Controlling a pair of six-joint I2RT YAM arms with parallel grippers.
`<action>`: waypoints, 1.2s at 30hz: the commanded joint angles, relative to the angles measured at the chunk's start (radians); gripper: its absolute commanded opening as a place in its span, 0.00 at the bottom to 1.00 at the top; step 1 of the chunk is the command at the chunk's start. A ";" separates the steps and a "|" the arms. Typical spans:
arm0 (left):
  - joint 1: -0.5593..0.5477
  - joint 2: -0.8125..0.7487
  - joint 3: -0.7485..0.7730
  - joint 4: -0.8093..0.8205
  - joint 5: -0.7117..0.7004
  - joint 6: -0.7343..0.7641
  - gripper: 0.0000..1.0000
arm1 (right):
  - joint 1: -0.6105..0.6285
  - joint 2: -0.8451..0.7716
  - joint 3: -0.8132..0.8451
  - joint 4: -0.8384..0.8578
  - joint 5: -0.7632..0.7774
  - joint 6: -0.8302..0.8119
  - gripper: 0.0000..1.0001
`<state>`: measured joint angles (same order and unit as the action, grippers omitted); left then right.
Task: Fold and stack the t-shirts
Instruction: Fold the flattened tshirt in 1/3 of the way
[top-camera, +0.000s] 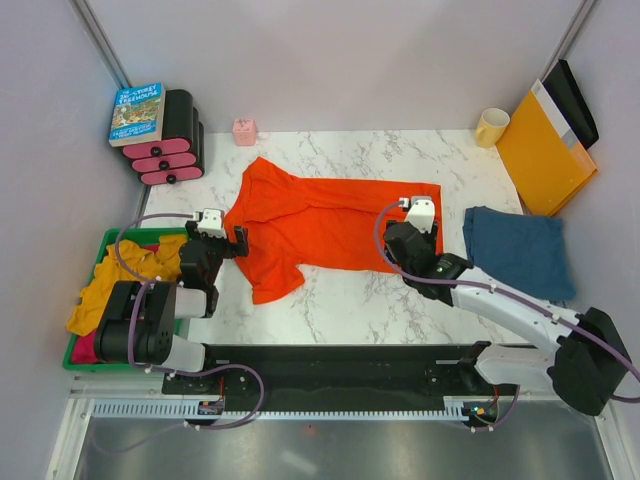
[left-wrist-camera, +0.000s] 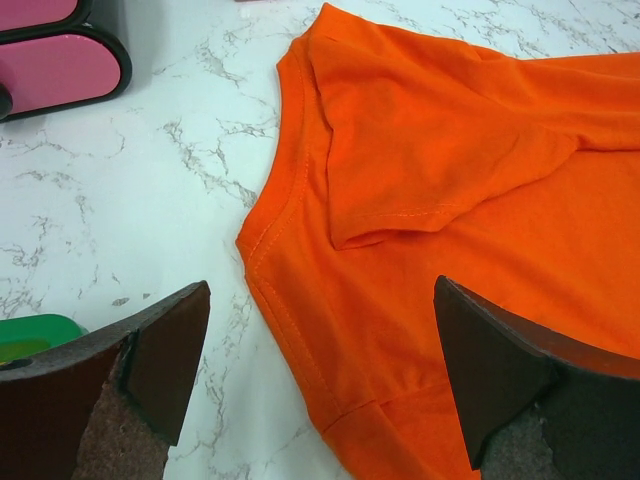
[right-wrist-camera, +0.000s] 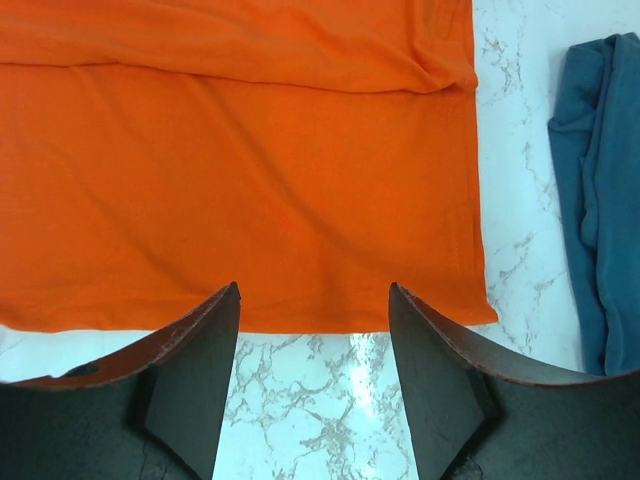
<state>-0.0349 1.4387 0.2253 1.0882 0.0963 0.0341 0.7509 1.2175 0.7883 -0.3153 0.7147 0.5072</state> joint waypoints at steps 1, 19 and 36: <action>0.001 -0.004 0.005 0.032 -0.027 -0.014 1.00 | 0.002 -0.095 -0.050 0.099 -0.060 0.005 0.69; 0.003 -0.004 0.005 0.029 -0.024 -0.017 1.00 | 0.004 -0.355 -0.069 -0.197 -0.044 0.007 0.71; -0.368 -0.130 0.747 -1.634 -0.608 -0.583 1.00 | 0.002 -0.251 -0.009 -0.127 -0.100 -0.015 0.72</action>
<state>-0.3191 1.3087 0.8124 0.0731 -0.3935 -0.1909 0.7506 0.9485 0.7361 -0.4911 0.6395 0.5003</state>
